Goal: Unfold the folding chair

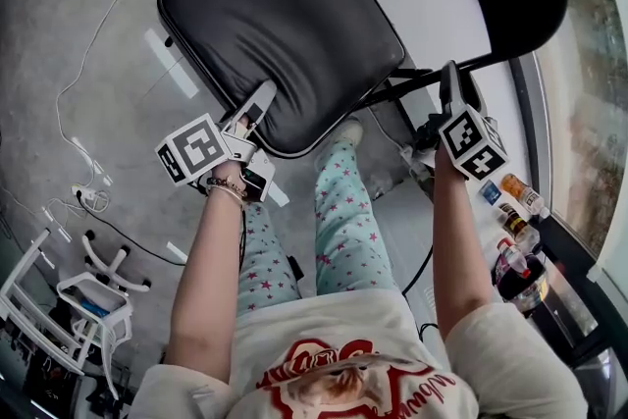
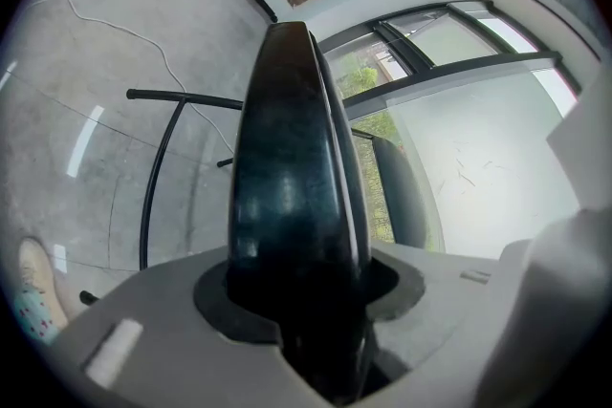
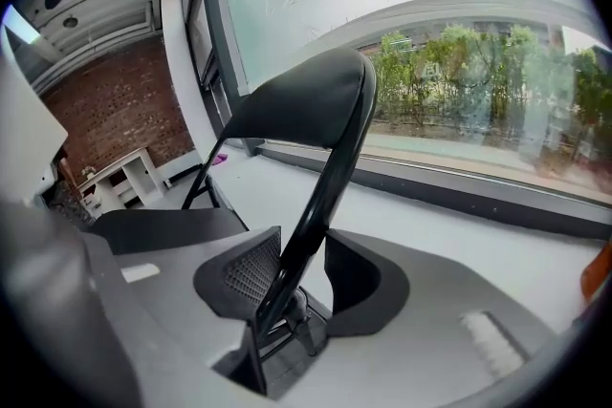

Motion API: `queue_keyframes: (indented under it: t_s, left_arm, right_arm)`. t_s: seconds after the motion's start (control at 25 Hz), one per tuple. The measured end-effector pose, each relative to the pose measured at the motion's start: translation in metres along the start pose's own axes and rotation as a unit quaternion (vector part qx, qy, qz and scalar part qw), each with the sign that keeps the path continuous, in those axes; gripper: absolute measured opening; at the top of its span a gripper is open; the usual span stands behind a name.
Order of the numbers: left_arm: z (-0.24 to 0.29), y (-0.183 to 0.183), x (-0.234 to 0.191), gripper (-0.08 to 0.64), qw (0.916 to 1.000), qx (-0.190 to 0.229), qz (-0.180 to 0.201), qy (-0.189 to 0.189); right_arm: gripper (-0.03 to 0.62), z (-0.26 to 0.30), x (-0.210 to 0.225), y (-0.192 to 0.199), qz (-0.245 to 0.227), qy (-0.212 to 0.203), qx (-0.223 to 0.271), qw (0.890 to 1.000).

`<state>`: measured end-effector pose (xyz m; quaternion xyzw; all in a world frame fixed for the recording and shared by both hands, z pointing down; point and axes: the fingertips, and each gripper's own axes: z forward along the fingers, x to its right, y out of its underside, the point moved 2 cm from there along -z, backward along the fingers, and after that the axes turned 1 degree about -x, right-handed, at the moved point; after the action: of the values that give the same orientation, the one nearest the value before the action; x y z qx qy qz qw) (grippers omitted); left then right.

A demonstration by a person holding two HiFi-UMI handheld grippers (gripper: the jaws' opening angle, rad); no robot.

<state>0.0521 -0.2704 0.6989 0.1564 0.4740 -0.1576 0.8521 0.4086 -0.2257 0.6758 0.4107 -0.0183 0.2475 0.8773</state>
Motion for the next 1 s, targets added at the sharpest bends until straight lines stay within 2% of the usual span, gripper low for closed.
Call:
queue_keyframes:
  t_s: [0.44,0.84,1.0]
  left_arm:
    - [-0.005,0.0,-0.007,0.211,0.9997,0.003,0.004,0.024]
    - [-0.026,0.0,-0.036,0.21,0.9988,0.006,-0.004,0.049]
    - [-0.036,-0.001,-0.05,0.212,0.9977,0.007,-0.006,0.067]
  right_arm:
    - [0.156,0.0,0.0,0.001,0.014,0.022,0.018,1.0]
    - [0.158,-0.016,-0.023,0.018,0.022,0.006,0.028,0.999]
    - [0.149,-0.026,-0.036,0.025,0.042,-0.004,0.028,0.999]
